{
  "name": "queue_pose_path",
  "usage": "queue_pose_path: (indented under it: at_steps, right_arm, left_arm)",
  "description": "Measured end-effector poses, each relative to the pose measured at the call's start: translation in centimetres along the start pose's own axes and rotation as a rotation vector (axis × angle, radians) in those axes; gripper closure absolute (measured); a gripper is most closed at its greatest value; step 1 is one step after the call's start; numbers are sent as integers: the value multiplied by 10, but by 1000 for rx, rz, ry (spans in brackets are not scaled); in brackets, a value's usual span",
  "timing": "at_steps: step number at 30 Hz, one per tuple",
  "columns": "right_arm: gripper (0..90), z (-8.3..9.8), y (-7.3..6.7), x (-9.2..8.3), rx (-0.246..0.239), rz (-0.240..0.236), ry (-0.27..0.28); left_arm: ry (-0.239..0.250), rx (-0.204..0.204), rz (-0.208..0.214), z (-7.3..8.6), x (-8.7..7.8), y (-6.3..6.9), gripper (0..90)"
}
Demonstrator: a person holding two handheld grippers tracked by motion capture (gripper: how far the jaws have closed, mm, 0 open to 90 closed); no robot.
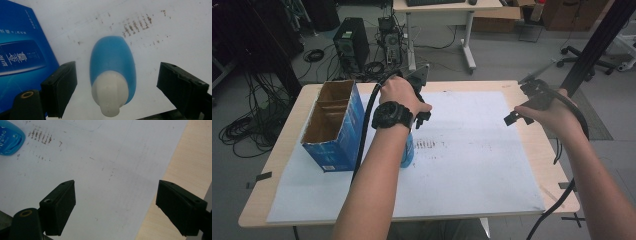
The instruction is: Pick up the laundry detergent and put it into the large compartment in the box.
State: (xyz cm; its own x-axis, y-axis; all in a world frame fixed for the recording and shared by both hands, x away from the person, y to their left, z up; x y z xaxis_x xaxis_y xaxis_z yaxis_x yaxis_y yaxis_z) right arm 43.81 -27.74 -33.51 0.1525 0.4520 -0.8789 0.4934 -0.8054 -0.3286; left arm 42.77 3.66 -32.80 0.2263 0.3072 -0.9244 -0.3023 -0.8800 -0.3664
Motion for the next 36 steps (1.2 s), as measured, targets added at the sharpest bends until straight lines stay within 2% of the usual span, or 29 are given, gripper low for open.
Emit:
queue_pose_path:
  at_steps: [36]
  right_arm:
    - [166, 2, 2, 4, -2, -2, -1]
  left_arm:
    - [-39, -5, 3, 7, 28, 7, 166]
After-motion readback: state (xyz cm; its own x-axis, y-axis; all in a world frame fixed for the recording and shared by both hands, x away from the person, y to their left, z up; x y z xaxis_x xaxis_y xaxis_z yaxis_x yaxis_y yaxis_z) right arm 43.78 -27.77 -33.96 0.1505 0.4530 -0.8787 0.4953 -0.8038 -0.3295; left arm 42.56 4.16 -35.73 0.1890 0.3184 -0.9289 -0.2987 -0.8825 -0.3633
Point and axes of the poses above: each handheld gripper's, and its own axes: x roughly forward along the jaws, z roughly out of its underside, y roughly to its right, the point moved 9 cm from there along x, roughly forward along the jaws, and after that the axes turned 14 degrees about -z, right-handed, at the moved point
